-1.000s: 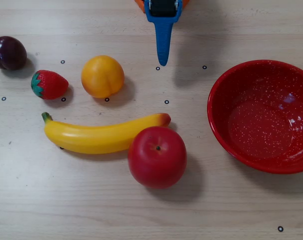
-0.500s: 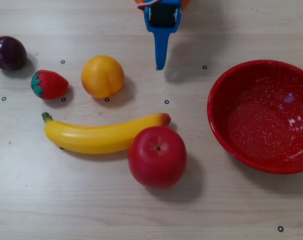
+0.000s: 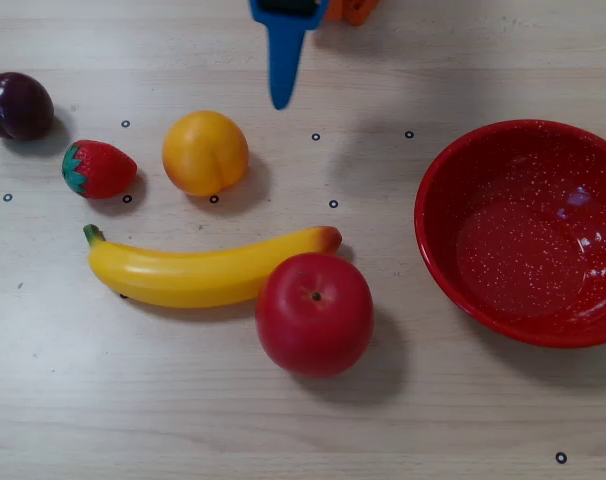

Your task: Put plum in the red bowl.

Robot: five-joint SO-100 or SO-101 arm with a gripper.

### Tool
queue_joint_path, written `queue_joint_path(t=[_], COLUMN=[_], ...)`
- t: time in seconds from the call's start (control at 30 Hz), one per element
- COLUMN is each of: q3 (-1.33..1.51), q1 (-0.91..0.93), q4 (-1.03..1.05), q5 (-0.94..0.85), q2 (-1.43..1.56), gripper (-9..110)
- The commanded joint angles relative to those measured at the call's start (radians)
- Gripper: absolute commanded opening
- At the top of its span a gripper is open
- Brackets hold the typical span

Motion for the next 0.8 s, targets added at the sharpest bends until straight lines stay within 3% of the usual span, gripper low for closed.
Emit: queue_joint_path(t=[0.0, 0.23, 0.47, 0.77], q3=[-0.178, -0.423, -0.828, -1.086], q1=[-0.055, -0.189, -0.316, -0.528], q4=[0.066, 0.204, 0.472, 0.486], q5=[0.035, 0.081, 0.127, 0.250], q2=[-0.074, -0.261, -0.557, -0.804], gripper=[0, 0, 0, 1])
